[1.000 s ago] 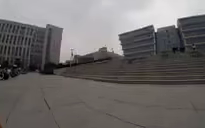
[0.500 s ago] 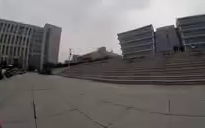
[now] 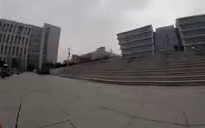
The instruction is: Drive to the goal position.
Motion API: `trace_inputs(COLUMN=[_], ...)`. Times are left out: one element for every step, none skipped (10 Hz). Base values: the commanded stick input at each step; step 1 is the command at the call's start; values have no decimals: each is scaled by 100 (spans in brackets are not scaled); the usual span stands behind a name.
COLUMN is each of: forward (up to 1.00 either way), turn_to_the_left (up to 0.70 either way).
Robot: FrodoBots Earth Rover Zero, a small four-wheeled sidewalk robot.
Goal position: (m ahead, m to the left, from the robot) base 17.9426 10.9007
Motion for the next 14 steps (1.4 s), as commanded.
trace_inputs(forward=[70,70,70,70,70,70,70,70,70,70,70,70,70,70], turn_to_the_left=[-1,-1,-1,-1,-1,-1,-1,-1,-1,-1,-1,-1,-1,10])
